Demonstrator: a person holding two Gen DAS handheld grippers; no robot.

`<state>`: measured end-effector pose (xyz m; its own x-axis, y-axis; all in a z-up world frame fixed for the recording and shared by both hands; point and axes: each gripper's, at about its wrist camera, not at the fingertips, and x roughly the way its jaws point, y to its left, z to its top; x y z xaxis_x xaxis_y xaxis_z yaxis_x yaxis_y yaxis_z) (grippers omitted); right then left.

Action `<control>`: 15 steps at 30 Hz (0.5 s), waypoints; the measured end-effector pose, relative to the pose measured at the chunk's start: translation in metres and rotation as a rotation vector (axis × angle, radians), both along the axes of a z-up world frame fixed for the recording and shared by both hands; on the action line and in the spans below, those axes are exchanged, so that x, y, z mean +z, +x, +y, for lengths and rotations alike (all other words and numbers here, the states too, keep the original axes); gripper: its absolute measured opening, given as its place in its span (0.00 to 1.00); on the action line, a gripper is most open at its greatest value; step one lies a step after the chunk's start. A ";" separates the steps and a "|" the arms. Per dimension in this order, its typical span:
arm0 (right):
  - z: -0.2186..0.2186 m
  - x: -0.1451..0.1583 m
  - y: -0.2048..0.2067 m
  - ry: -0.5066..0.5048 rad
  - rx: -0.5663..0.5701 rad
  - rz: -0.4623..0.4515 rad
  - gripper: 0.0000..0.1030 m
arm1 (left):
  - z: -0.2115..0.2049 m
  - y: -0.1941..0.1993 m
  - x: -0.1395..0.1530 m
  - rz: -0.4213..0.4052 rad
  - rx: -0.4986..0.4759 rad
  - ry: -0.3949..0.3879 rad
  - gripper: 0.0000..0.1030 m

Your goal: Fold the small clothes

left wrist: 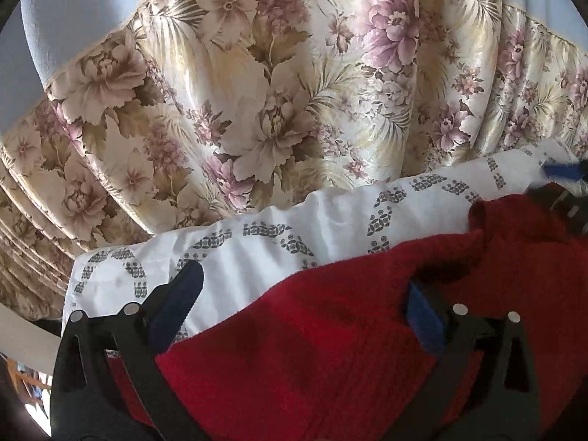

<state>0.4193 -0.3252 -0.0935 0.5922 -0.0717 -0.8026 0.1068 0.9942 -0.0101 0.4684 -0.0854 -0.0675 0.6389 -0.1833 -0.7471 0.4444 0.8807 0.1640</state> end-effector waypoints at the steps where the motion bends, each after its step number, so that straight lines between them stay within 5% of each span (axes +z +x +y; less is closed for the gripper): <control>1: 0.002 -0.009 0.006 -0.009 0.016 0.024 0.61 | 0.001 0.001 -0.001 0.002 0.001 -0.006 0.97; 4: 0.002 -0.022 0.017 0.003 0.023 0.044 0.59 | 0.005 0.003 -0.004 0.012 0.006 -0.034 0.97; 5: 0.000 -0.022 0.018 0.033 0.027 0.048 0.49 | 0.008 0.004 -0.006 0.014 0.010 -0.044 0.97; 6: 0.001 -0.022 0.019 0.040 0.040 0.054 0.08 | 0.009 0.004 -0.007 0.016 0.014 -0.052 0.97; 15: -0.035 0.005 0.006 -0.198 -0.165 -0.081 0.02 | 0.000 0.010 -0.017 0.025 0.030 -0.100 0.97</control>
<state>0.4253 -0.3603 -0.0887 0.6211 -0.3236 -0.7138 0.2755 0.9428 -0.1877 0.4784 -0.0854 -0.0840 0.6270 -0.2391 -0.7415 0.4204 0.9051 0.0636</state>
